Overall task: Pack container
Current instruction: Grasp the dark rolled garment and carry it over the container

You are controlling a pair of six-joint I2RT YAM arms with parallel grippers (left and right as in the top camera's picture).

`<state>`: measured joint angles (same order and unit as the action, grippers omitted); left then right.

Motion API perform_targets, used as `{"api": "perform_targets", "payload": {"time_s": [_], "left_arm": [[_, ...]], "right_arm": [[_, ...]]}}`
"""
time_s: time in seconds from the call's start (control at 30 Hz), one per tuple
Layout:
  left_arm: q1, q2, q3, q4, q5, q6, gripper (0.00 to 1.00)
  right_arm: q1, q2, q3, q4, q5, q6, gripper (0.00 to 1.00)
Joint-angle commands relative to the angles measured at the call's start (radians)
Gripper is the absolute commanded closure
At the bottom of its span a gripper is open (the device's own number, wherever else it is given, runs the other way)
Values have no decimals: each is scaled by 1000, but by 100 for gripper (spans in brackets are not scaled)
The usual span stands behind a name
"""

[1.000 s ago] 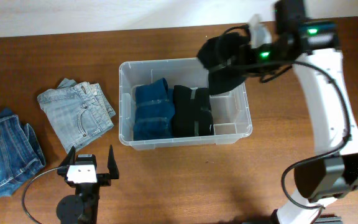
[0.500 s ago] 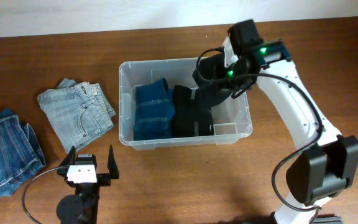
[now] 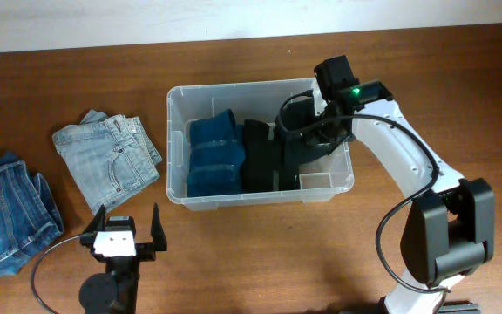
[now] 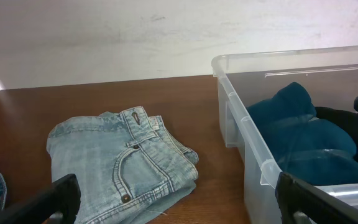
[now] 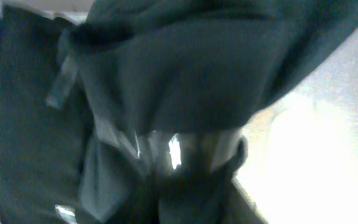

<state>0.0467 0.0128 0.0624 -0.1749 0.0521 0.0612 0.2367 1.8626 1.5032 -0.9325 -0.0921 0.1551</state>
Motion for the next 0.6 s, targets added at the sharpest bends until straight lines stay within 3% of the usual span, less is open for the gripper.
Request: {"api": "perform_targets", "payload": {"time_s": [0.0, 0.2, 0.4, 0.5, 0.57], "left_arm": [[4, -7, -10, 2, -4, 16, 0], [5, -7, -10, 2, -4, 16, 0], [4, -7, -10, 2, -4, 16, 0], [5, -7, -10, 2, -4, 16, 0], [4, -7, -10, 2, -4, 15, 0]], "right_arm": [[5, -3, -1, -5, 26, -97, 54], [5, -8, 61, -26, 47, -154, 37], [10, -10, 209, -120, 52, -167, 36], [20, -10, 239, -153, 52, -162, 41], [28, -9, 238, -165, 51, -162, 58]]}}
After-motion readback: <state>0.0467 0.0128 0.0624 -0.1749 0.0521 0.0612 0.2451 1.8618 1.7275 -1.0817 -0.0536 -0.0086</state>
